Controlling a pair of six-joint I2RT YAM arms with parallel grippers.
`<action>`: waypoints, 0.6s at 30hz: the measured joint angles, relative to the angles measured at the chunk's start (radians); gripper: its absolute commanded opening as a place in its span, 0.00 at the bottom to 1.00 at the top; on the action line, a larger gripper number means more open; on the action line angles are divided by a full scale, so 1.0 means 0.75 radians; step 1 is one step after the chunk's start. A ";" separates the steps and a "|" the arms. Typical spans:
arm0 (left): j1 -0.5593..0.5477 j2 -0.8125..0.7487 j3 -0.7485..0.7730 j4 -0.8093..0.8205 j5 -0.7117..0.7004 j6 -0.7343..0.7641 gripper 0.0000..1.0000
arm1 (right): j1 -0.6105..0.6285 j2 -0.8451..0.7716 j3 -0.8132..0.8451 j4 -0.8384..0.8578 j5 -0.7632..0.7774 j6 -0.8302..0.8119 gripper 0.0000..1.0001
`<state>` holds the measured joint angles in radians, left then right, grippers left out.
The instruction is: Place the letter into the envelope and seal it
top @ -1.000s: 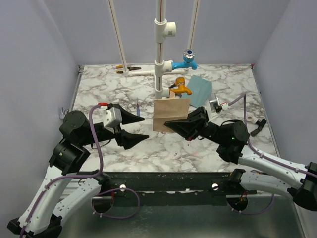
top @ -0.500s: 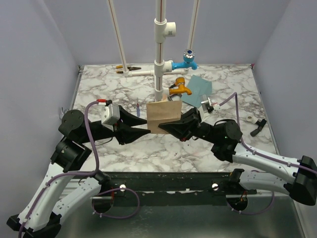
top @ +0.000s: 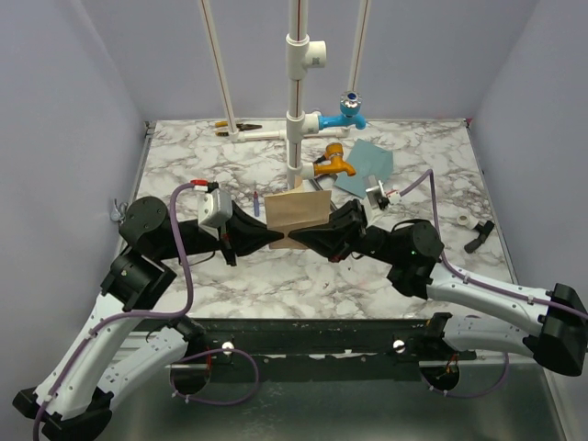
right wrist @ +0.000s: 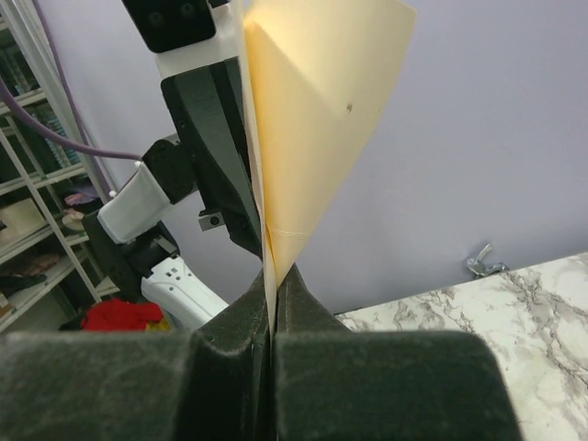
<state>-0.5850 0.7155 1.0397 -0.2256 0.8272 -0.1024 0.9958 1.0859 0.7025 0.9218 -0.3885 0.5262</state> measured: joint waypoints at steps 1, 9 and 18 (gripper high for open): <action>0.000 0.000 0.001 -0.001 0.005 0.003 0.00 | 0.000 0.000 0.000 -0.001 -0.002 -0.005 0.08; 0.012 -0.025 0.002 -0.063 0.029 0.013 0.00 | 0.006 -0.043 -0.015 -0.076 -0.006 -0.060 0.01; 0.021 -0.059 -0.143 -0.133 0.074 0.012 0.07 | 0.007 -0.074 -0.139 -0.183 -0.009 -0.080 0.01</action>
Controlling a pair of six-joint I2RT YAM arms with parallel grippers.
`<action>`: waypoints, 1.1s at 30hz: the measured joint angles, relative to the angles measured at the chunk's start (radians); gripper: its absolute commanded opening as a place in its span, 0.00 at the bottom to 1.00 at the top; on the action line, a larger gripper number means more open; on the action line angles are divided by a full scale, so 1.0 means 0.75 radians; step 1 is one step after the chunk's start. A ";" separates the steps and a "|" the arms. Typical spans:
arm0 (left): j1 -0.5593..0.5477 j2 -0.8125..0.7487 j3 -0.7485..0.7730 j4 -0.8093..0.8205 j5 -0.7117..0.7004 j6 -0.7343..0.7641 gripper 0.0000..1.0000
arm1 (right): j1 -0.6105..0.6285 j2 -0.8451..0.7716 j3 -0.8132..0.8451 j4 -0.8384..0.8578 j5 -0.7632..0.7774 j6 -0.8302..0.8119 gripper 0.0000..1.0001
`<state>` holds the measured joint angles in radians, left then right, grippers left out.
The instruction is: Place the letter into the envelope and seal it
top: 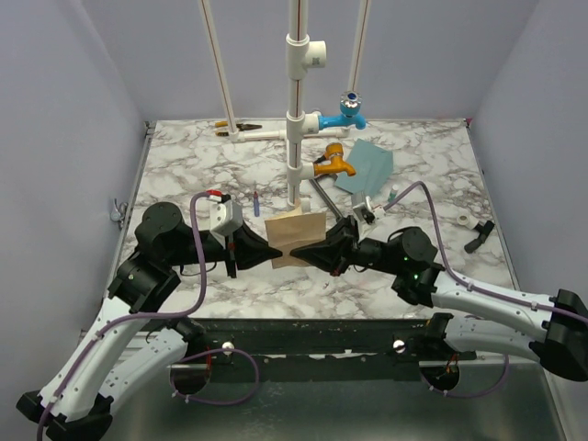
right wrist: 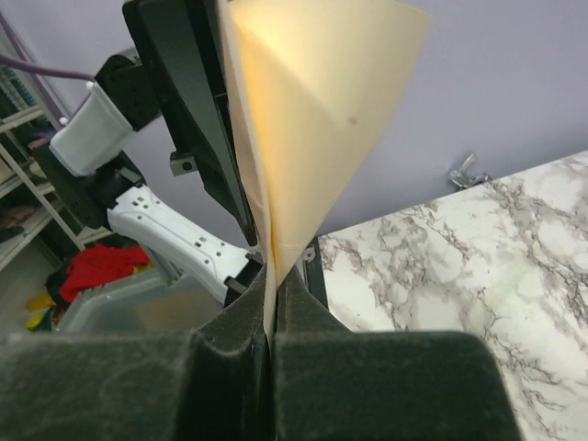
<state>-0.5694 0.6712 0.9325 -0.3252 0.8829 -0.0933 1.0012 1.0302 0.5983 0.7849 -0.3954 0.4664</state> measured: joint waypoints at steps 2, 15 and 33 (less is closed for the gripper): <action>0.000 0.000 0.001 -0.004 -0.001 -0.001 0.10 | 0.000 -0.012 -0.001 -0.044 -0.003 -0.037 0.01; 0.000 -0.009 0.004 0.020 0.021 -0.176 0.48 | 0.001 -0.016 0.045 -0.221 -0.040 -0.213 0.01; 0.000 -0.017 0.004 0.023 -0.032 -0.180 0.00 | 0.001 -0.002 0.074 -0.347 -0.196 -0.309 0.01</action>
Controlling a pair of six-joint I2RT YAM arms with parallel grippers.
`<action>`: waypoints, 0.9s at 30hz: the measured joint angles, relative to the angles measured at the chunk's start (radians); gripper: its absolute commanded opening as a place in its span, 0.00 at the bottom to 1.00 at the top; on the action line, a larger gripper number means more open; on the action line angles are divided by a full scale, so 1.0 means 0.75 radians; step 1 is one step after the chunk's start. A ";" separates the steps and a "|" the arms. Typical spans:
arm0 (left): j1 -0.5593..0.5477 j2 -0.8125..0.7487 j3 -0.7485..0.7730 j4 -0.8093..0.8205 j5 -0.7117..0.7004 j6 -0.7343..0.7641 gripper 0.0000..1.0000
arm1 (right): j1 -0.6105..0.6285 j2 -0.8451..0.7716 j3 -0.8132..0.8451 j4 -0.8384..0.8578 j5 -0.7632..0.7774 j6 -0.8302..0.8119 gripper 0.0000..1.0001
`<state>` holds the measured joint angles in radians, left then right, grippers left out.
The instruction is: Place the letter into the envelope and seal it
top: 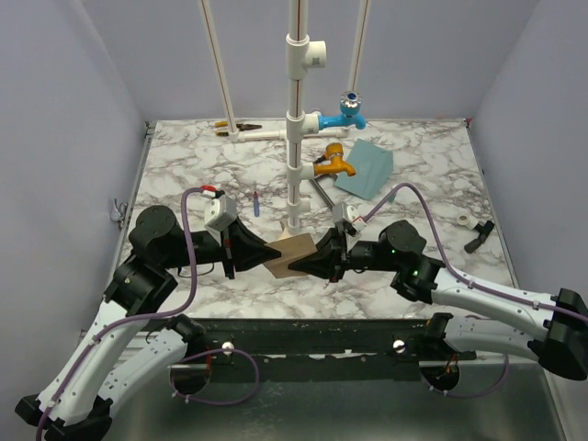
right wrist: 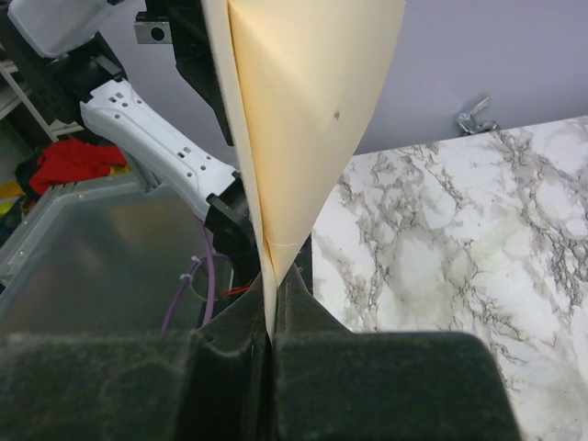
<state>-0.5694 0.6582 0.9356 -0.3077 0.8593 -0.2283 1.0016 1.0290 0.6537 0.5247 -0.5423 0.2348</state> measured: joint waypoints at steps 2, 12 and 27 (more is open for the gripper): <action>0.000 0.000 -0.004 0.000 0.001 -0.007 0.00 | 0.000 0.013 0.000 0.001 -0.001 0.000 0.01; 0.010 -0.043 -0.157 -0.007 0.071 0.135 0.00 | 0.000 -0.013 -0.039 -0.031 0.002 -0.108 0.01; 0.006 -0.220 -0.163 -0.190 0.250 1.119 0.00 | 0.000 -0.228 -0.091 -0.327 0.122 -0.570 0.01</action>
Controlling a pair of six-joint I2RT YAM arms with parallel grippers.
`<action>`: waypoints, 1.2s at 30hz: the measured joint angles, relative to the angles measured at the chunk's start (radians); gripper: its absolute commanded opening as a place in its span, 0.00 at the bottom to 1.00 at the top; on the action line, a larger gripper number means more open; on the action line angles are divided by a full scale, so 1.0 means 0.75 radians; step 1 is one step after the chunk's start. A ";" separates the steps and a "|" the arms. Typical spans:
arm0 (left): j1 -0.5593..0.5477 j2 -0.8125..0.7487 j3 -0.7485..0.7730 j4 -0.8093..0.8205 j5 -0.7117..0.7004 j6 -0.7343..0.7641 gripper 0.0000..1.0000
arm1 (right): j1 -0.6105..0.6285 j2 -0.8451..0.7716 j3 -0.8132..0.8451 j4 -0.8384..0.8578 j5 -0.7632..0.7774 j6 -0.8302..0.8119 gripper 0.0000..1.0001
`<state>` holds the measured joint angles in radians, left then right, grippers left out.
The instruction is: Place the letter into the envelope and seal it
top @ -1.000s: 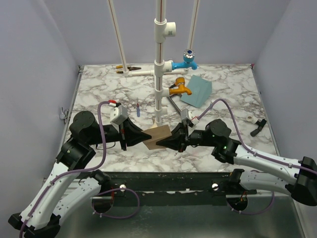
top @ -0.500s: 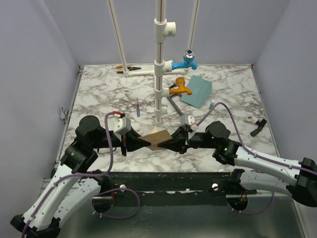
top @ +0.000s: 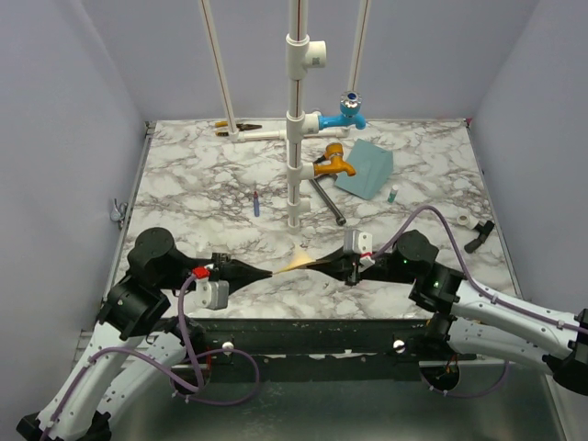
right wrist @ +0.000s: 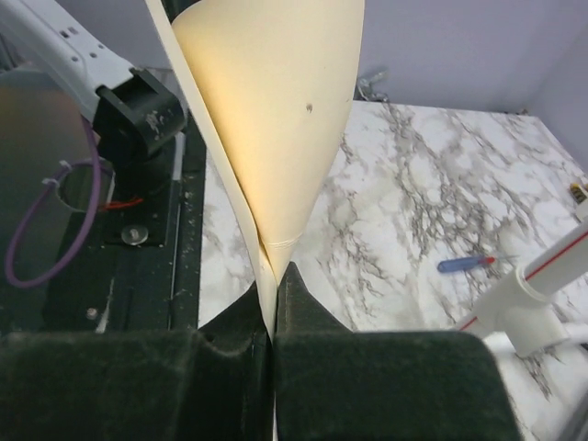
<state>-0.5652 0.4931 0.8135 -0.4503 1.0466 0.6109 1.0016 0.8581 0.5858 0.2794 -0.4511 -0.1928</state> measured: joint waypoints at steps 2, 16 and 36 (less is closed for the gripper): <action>0.000 0.003 0.000 -0.023 -0.005 0.072 0.00 | 0.000 -0.017 0.000 -0.045 0.043 -0.045 0.01; -0.006 0.052 -0.005 -0.066 -0.162 0.175 0.00 | 0.001 0.094 0.001 -0.167 0.363 -0.202 0.01; -0.006 0.031 -0.077 -0.072 -0.474 0.106 0.00 | 0.388 0.920 0.159 -0.466 1.219 -0.266 0.39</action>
<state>-0.5697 0.5163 0.7559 -0.5045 0.6914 0.6903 1.2922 1.5482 0.7052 -0.0704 0.4629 -0.3920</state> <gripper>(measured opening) 0.002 0.167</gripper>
